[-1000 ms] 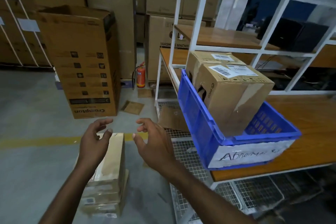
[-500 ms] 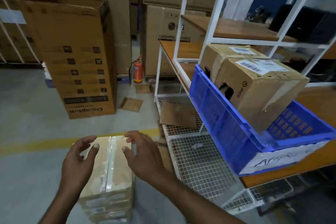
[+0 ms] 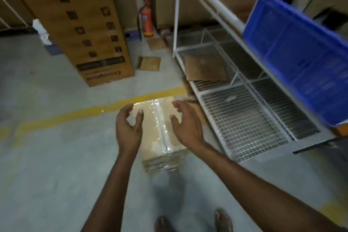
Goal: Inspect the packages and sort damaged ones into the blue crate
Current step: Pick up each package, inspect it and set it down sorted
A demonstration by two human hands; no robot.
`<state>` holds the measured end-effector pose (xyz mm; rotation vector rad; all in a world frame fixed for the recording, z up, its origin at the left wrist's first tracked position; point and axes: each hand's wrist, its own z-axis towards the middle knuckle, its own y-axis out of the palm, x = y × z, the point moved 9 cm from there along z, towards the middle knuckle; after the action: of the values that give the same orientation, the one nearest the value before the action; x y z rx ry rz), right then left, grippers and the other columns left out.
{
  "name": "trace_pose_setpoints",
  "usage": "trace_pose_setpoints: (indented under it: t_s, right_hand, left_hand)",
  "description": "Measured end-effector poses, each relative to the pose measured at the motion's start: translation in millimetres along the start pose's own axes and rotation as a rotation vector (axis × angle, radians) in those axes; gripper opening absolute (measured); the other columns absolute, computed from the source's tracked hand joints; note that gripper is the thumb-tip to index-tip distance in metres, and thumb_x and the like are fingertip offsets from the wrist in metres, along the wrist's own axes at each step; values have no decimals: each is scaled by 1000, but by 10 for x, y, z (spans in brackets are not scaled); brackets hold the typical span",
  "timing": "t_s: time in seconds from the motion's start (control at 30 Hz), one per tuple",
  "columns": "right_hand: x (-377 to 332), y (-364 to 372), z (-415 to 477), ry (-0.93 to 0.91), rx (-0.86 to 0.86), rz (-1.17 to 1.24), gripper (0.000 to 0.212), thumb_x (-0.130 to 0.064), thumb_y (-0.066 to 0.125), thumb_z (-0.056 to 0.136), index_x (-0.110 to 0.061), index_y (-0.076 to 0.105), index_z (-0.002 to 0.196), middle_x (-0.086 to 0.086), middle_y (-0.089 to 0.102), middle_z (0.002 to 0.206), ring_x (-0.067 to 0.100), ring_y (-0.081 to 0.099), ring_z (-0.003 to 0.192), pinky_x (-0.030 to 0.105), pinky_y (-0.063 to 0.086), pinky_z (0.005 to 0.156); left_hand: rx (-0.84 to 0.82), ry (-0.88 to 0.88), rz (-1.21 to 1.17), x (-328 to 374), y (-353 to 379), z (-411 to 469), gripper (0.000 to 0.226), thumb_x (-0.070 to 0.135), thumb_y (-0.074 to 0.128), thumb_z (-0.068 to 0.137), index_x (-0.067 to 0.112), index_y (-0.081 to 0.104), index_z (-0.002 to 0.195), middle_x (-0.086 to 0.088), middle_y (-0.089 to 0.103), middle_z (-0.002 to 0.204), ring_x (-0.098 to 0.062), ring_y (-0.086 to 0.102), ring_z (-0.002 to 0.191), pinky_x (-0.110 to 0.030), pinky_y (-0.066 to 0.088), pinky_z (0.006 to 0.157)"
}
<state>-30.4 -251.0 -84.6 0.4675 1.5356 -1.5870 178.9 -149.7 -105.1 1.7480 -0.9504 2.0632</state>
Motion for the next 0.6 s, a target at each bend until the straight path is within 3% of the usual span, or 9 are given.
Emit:
trace_pose_setpoints:
  t_s: [0.1, 0.2, 0.3, 0.4, 0.47, 0.6]
  right_hand:
    - [221, 351, -74, 39, -109, -57, 42, -14, 68, 92, -22, 61, 132, -2, 64, 129, 19, 54, 121, 32, 44, 101]
    - [498, 631, -139, 68, -172, -113, 41, -13, 66, 91, -20, 61, 131, 0, 60, 136, 22, 49, 130, 34, 42, 107]
    - [813, 864, -191, 131, -231, -208, 47, -16, 68, 90, -19, 57, 136, 5, 46, 154, 26, 38, 142, 41, 39, 114]
    - [1180, 1023, -282, 263, -292, -291, 75, -26, 70, 92, -16, 34, 157, 12, 24, 168, 29, 21, 154, 44, 28, 123]
    - [1420, 1095, -340, 363, -337, -303, 94, -32, 72, 92, -12, 13, 163, 13, 15, 171, 31, 14, 156, 47, 23, 125]
    - [1736, 1182, -379, 469, -426, -258, 105, -35, 74, 92, -13, 2, 164, 12, 24, 167, 33, 25, 151, 49, 29, 122]
  left_hand:
    - [-1, -104, 93, -460, -54, -17, 44, 35, 73, 95, 19, 61, 134, 0, 62, 135, -19, 57, 124, -39, 48, 105]
    - [-69, -184, 188, -929, 40, -55, 53, 31, 73, 95, 20, 55, 143, -3, 56, 146, -25, 52, 133, -48, 45, 111]
    - [-150, -256, 236, -1260, 220, -124, 65, 27, 73, 94, 18, 45, 152, -6, 49, 154, -29, 49, 138, -45, 42, 111]
    - [-196, -339, 220, -1570, 382, -221, 75, 23, 75, 92, 16, 36, 156, -9, 50, 153, -33, 51, 136, -40, 43, 108]
    - [-231, -421, 201, -1758, 494, -279, 84, 26, 76, 92, 16, 27, 159, -11, 48, 155, -36, 51, 136, -48, 45, 111]
    - [-281, -479, 209, -1944, 661, -296, 81, 28, 79, 88, 15, 33, 154, -10, 50, 151, -35, 50, 136, -52, 46, 110]
